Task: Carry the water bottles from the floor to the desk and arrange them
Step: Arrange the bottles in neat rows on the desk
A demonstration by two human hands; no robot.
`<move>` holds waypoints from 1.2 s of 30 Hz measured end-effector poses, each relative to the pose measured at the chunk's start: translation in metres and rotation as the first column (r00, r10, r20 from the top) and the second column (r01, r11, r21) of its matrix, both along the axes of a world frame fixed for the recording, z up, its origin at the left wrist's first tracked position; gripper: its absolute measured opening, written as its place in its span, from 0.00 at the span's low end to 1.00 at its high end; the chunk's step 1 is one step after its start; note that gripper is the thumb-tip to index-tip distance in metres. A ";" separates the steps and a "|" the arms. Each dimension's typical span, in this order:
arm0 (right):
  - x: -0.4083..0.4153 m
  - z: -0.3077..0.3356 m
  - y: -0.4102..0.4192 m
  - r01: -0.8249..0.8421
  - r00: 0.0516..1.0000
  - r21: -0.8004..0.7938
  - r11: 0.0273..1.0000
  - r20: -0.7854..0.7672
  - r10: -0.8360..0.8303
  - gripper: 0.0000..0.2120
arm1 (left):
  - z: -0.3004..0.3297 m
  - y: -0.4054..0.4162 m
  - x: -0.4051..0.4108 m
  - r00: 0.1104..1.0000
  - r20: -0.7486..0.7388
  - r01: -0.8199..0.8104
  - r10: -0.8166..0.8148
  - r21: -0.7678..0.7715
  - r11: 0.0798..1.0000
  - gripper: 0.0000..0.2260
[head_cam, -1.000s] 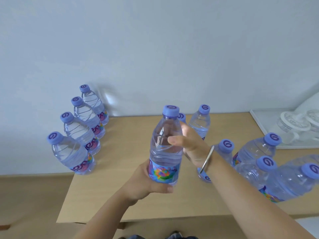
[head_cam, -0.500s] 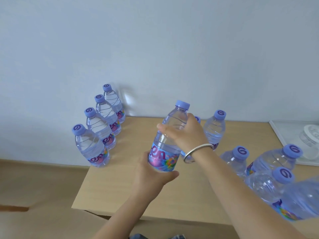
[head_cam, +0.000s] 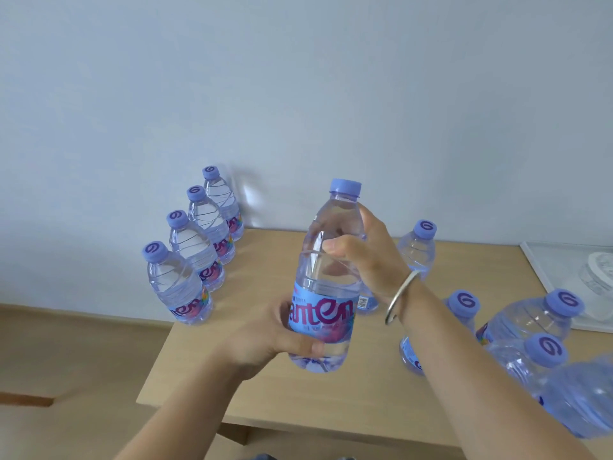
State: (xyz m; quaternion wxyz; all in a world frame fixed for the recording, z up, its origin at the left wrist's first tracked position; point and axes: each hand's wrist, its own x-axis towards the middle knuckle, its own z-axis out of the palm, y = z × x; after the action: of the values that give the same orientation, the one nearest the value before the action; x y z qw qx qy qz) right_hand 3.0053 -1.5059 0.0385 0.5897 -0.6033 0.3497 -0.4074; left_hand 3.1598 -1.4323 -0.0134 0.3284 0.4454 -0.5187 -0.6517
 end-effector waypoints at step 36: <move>0.073 -0.053 -0.024 0.192 0.846 -0.126 0.973 -0.481 -0.229 0.27 | -0.084 -0.026 0.036 0.840 0.253 -0.477 0.480 -0.078 0.876 0.20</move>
State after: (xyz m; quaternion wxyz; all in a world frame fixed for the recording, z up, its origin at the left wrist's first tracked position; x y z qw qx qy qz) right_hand 3.0781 -1.5301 -0.0144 0.4104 -0.6660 0.5374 -0.3149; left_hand 3.1957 -1.4586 -0.0973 0.4110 0.6415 -0.4343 -0.4805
